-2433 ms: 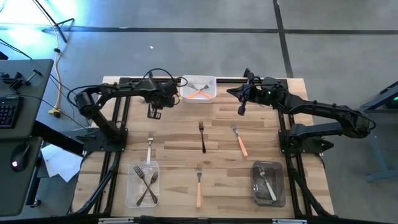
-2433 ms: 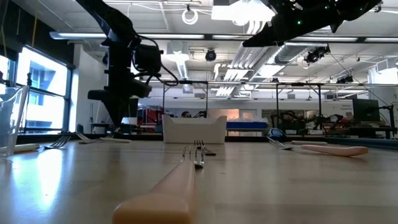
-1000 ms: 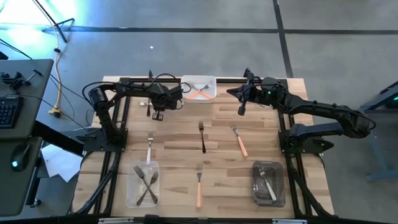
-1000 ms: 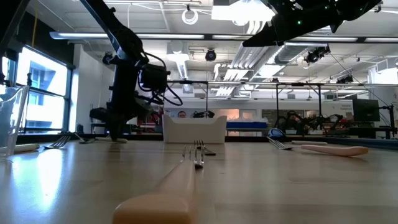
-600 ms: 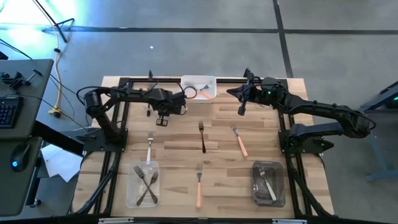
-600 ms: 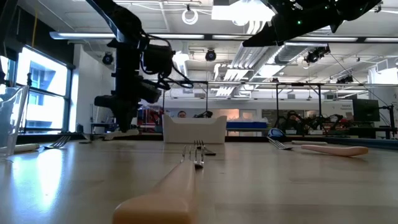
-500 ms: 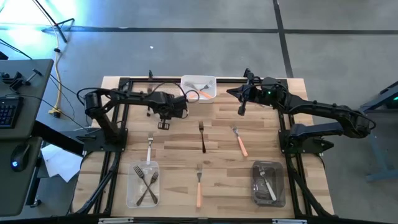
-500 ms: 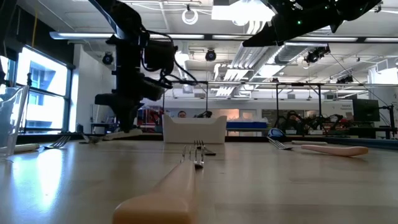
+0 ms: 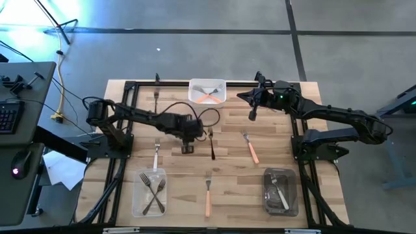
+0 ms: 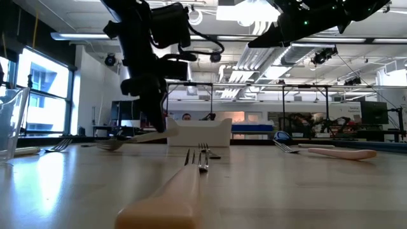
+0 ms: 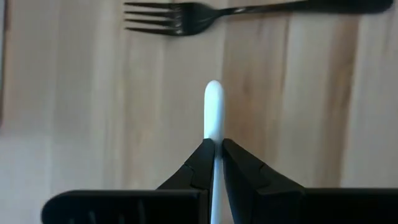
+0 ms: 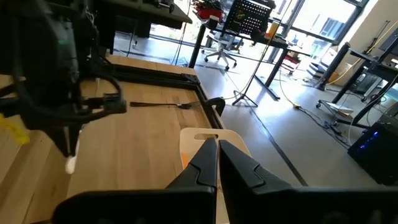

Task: Sort silverware by color (type)
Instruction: Put the top white fork into the black bin

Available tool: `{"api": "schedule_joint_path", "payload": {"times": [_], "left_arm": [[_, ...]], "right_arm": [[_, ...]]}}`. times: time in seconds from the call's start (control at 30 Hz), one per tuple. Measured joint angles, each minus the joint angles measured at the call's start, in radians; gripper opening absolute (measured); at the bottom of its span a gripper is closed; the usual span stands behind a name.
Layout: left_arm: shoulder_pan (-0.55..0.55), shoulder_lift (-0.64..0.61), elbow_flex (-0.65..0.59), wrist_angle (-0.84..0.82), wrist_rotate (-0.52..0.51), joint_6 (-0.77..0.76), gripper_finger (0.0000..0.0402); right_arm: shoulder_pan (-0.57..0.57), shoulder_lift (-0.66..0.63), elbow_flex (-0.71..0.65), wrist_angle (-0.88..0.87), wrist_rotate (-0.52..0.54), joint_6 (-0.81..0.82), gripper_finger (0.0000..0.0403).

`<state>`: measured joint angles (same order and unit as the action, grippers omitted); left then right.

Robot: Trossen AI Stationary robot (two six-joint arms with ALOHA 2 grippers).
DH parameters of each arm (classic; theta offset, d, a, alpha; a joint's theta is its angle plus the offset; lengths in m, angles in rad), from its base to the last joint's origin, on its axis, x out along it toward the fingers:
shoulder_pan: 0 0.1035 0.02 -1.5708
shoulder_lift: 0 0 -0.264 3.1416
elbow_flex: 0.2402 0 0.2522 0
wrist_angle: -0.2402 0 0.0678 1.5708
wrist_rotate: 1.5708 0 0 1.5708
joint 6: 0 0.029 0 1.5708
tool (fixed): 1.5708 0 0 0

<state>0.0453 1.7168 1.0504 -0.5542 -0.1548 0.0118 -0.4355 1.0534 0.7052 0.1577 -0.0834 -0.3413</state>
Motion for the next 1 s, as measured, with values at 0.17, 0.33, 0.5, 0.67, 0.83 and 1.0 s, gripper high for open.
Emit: {"api": "schedule_joint_path", "payload": {"times": [0.17, 0.33, 0.5, 0.67, 0.83, 1.0], "left_arm": [[-0.055, 0.000, -0.021, 0.093, -0.011, -0.092, 0.0018], [-0.108, 0.000, -0.073, 0.228, -0.026, -0.179, 0.0013], [-0.142, 0.000, -0.123, 0.263, -0.095, -0.221, 0.0003], [-0.168, 0.000, -0.189, 0.366, -0.094, -0.269, 0.0013], [-0.191, 0.000, -0.205, 0.396, -0.092, -0.266, 0.0051], [-0.217, -0.052, -0.205, 0.386, -0.101, -0.246, 0.0105]], "right_arm": [[0.014, 0.000, 0.000, 0.004, 0.000, 0.003, 0.0000], [0.046, 0.000, 0.000, 0.004, 0.000, 0.029, 0.0000], [0.090, 0.000, 0.000, -0.002, 0.035, 0.067, 0.0000], [0.150, 0.000, 0.000, -0.008, 0.084, 0.124, 0.0000], [0.214, 0.000, 0.000, -0.026, 0.142, 0.183, 0.0000], [0.274, 0.000, 0.000, -0.027, 0.207, 0.231, 0.0000]]}}
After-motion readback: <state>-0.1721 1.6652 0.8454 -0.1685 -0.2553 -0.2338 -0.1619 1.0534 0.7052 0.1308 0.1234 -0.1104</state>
